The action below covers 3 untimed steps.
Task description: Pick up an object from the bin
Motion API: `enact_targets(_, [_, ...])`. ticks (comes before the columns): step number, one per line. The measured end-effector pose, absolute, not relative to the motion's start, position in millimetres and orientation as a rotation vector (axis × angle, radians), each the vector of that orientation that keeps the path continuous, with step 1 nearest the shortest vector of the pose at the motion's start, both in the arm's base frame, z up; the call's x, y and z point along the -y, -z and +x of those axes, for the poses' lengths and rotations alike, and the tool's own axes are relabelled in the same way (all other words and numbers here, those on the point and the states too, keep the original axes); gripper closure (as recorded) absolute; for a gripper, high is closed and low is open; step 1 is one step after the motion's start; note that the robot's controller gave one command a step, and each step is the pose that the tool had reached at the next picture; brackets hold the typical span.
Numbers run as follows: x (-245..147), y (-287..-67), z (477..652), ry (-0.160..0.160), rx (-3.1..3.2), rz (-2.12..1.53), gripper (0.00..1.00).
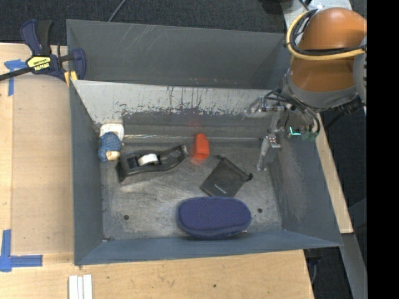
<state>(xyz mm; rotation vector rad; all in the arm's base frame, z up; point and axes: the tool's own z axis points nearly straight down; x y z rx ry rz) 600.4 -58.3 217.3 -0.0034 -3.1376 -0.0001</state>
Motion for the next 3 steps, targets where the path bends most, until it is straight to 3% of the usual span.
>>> enact_targets(1, [46.4,-73.8,583.9,-0.001,3.135,0.303,0.00])
enact_targets(2, [46.1,-79.4,588.1,-0.003,3.148,0.305,1.00])
enact_targets(3, [67.4,-76.4,592.3,0.004,3.129,0.441,1.00])
